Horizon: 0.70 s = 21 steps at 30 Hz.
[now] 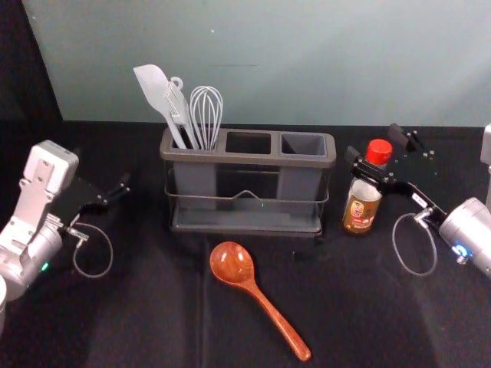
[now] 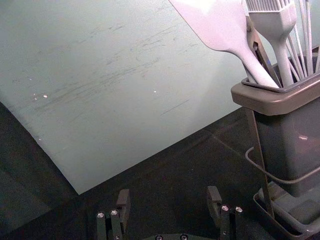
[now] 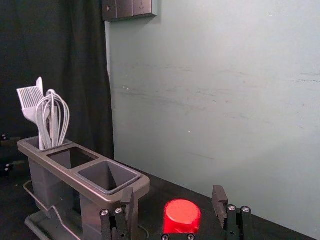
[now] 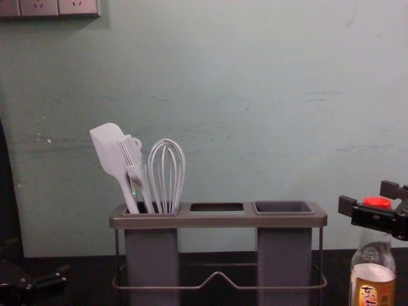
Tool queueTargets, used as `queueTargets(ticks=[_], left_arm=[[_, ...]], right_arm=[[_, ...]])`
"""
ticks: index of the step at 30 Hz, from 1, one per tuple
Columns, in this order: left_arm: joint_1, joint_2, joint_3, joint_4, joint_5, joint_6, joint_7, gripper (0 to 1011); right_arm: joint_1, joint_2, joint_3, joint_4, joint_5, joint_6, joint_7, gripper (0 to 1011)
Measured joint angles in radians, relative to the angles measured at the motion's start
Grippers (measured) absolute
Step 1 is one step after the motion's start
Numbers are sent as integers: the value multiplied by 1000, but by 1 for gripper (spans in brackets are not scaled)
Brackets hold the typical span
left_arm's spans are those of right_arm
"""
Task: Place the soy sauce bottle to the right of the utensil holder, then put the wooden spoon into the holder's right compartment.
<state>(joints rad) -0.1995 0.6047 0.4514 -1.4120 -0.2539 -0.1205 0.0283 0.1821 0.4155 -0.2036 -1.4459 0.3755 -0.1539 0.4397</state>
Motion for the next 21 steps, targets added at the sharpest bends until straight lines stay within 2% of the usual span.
queueTargets(ticks=[12, 21], left_arm=[[0, 0, 0, 0, 0, 0, 0, 1005], [0, 0, 0, 0, 0, 0, 0, 1005]], right_arm=[[-1, 0, 0, 0, 0, -1, 0, 1002], [-27, 4, 21, -46, 4, -20, -6, 1003]])
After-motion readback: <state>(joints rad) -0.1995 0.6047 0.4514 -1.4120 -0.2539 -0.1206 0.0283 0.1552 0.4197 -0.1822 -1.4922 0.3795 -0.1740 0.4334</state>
